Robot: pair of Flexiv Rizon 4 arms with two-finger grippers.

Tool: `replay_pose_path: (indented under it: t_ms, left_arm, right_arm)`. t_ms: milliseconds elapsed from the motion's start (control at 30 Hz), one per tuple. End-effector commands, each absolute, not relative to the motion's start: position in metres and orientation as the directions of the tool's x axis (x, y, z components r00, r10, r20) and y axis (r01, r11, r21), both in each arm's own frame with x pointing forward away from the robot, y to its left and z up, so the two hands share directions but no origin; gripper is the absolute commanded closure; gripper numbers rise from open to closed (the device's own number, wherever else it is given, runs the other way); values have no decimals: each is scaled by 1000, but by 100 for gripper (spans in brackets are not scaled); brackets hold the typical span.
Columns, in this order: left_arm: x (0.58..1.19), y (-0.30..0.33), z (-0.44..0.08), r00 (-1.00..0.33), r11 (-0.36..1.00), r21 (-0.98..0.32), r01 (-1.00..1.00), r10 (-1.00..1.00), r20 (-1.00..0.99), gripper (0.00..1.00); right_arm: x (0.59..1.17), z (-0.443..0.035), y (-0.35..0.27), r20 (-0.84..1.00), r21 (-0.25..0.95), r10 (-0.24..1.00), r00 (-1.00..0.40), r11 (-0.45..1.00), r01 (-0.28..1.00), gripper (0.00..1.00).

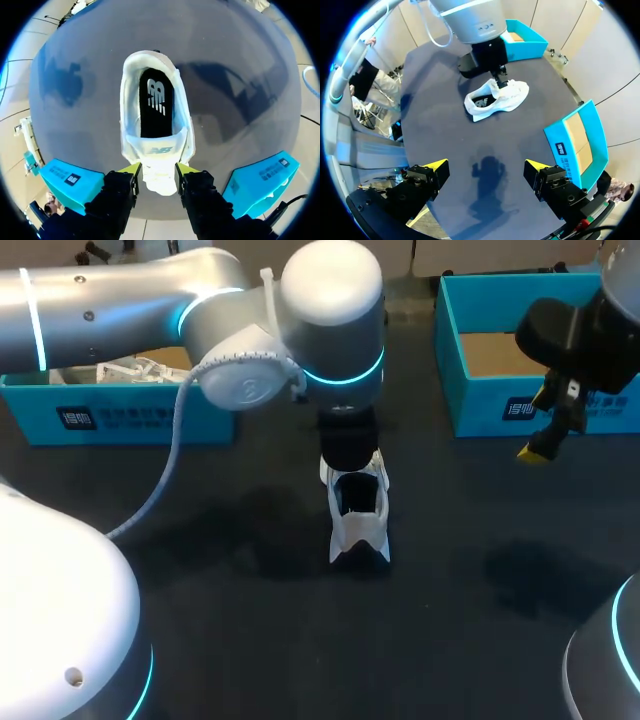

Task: Take the shoe out of the shoebox, open the shoe tongue, remove and reinsert the insole, then place the shoe into the shoebox

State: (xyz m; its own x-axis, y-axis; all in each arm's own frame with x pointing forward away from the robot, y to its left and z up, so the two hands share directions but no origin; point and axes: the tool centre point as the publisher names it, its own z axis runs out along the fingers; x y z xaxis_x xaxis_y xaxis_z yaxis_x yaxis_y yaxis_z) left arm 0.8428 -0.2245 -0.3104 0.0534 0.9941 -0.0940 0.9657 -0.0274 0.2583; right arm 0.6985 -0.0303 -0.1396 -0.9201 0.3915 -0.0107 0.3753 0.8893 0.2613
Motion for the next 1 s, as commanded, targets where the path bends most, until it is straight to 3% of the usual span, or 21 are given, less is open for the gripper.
replay_pose_path:
  t_ms: [33,67,167,233,667,1000]
  left_arm:
    - [842,-228,-315,47,-23,254,967,995,-87,85]
    - [840,-228,-318,45,-22,254,967,995,-87,96]
    - [834,-226,-325,47,-28,238,971,996,-75,78]
    - [831,-224,-329,41,-22,227,974,996,-76,73]
    - [830,-224,-319,5,17,218,976,995,-101,70]
    - [815,-219,-345,-11,25,177,984,997,-77,67]
  right_arm:
    - [700,-140,-29,-8,258,392,-920,889,377,0]
    - [700,-140,-29,-8,258,392,-920,889,377,0]
    - [700,-140,-29,-8,258,392,-920,889,377,0]
    - [700,-140,-29,-8,258,392,-920,889,377,0]
    - [700,-140,-29,-8,258,392,-920,889,377,0]
    - [700,-140,-29,-8,258,392,-920,889,377,0]
